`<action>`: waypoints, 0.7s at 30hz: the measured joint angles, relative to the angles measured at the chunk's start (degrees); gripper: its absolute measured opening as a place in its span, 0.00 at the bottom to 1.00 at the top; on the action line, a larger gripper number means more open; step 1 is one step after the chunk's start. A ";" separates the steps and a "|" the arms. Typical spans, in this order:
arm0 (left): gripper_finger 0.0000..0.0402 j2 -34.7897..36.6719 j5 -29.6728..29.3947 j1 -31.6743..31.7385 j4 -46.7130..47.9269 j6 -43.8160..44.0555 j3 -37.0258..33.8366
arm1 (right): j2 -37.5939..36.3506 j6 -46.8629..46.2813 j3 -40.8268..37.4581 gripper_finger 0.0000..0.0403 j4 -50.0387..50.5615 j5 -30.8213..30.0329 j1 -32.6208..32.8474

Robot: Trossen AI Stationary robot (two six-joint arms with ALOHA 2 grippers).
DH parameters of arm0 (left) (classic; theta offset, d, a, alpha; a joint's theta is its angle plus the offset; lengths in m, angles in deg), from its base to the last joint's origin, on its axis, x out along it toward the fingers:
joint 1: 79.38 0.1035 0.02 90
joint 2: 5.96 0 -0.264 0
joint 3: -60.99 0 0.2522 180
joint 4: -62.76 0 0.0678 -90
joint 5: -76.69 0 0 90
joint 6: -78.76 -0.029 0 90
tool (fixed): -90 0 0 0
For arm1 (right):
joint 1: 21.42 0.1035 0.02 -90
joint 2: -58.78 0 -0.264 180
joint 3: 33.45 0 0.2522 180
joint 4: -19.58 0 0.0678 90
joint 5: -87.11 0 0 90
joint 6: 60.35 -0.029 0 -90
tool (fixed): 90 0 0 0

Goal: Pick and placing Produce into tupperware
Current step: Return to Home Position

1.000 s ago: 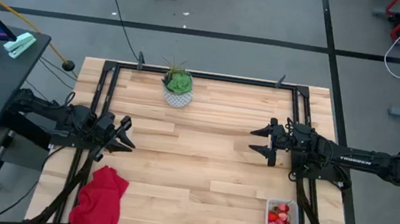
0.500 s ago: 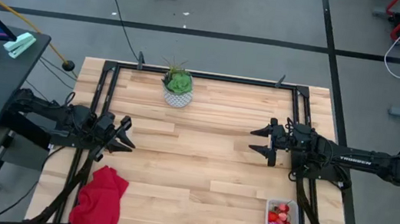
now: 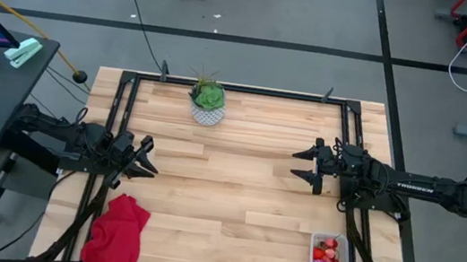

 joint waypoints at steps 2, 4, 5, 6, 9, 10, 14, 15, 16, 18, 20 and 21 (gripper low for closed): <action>0.19 0.00 0.00 0.00 -0.01 0.00 0.00 | -0.01 -0.01 0.00 0.74 0.01 0.02 0.01; 0.19 0.00 -0.02 0.00 -0.02 0.00 0.00 | 0.01 0.00 0.00 0.74 -0.01 0.00 -0.01; 0.20 0.00 0.00 0.01 0.00 0.00 0.00 | 0.01 0.01 0.00 0.74 0.01 0.02 -0.01; 0.20 0.00 0.00 0.00 -0.01 0.01 0.00 | -0.01 -0.01 0.00 0.74 0.00 0.01 0.00; 0.20 0.00 0.00 0.01 0.00 0.01 0.00 | 0.00 0.01 0.00 0.74 0.01 0.02 0.00; 0.20 0.00 -0.02 0.02 0.00 0.00 0.00 | 0.01 0.00 0.00 0.74 -0.01 0.00 0.01; 0.20 0.00 0.00 0.02 0.00 0.00 0.00 | 0.01 0.01 0.00 0.74 0.00 0.01 0.00; 0.20 0.01 -0.01 0.00 -0.01 0.01 0.00 | 0.00 0.01 0.00 0.74 -0.01 0.02 0.01; 0.20 0.00 -0.01 0.00 -0.01 0.00 0.00 | -0.01 0.00 0.00 0.74 -0.01 0.00 -0.01; 0.20 0.00 0.00 0.02 0.00 0.00 0.00 | 0.01 0.01 0.00 0.74 -0.01 0.00 0.01; 0.19 0.01 0.00 0.01 -0.01 0.01 0.00 | 0.01 0.01 0.00 0.74 -0.01 0.02 -0.01; 0.19 0.00 0.00 0.02 0.00 0.00 0.00 | 0.00 -0.01 0.00 0.74 -0.01 0.01 0.01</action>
